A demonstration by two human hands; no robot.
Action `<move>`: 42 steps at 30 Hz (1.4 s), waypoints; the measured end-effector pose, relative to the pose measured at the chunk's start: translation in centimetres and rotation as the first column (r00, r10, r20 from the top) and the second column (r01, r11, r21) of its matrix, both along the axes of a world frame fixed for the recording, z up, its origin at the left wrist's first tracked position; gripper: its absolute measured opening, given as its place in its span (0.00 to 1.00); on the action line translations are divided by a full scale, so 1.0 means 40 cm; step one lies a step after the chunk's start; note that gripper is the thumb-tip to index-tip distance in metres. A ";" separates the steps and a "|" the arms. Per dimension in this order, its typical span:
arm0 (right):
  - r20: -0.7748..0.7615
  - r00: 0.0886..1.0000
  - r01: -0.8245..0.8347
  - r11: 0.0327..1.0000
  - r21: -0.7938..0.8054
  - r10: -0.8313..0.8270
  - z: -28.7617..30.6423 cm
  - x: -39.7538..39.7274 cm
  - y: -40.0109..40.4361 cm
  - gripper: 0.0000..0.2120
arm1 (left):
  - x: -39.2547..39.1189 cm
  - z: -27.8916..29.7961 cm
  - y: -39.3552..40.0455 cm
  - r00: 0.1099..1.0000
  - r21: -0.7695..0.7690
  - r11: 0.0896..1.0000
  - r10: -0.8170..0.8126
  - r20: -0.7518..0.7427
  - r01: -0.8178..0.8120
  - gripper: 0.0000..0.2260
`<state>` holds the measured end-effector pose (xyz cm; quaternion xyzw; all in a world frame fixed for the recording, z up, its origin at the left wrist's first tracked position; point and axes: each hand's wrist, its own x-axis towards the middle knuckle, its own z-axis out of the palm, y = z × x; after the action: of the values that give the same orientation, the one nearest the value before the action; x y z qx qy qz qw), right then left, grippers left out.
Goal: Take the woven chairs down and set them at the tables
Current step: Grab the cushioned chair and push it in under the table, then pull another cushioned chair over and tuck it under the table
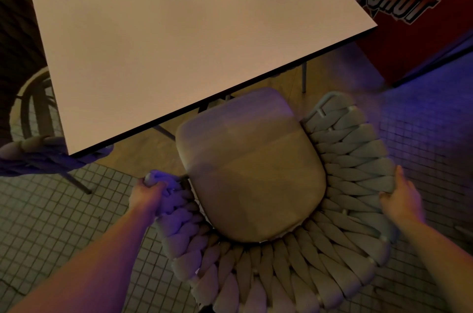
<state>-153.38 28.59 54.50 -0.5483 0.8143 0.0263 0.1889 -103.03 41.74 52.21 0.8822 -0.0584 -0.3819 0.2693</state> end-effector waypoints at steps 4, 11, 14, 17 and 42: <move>-0.004 1.000 -0.005 1.000 0.009 0.005 -0.004 -0.005 0.000 0.38 | 0.001 -0.005 0.002 1.000 0.001 1.000 -0.008 -0.007 0.008 0.21; -0.011 1.000 0.028 0.999 -0.016 -0.028 0.009 0.036 0.018 0.36 | -0.004 0.020 -0.004 0.999 -0.003 1.000 0.018 -0.042 -0.018 0.20; 0.052 0.998 -0.020 0.983 -0.182 0.030 0.016 0.126 0.046 0.31 | -0.004 0.042 -0.008 0.993 -0.055 0.997 0.047 -0.112 -0.053 0.23; 0.302 0.949 -0.067 0.993 -0.100 0.095 0.020 0.284 0.074 0.29 | 0.030 0.047 0.018 0.979 -0.100 0.989 0.085 -0.187 -0.105 0.23; 0.710 0.476 -0.721 0.692 -0.023 0.519 0.221 2.168 0.372 0.25 | 1.246 0.332 0.655 0.953 -0.215 0.938 0.293 0.072 -0.272 0.25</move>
<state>-66.64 43.45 63.35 -0.7453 0.4179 0.0100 0.5193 -53.17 67.93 65.50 0.8677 0.0167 -0.2854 0.4066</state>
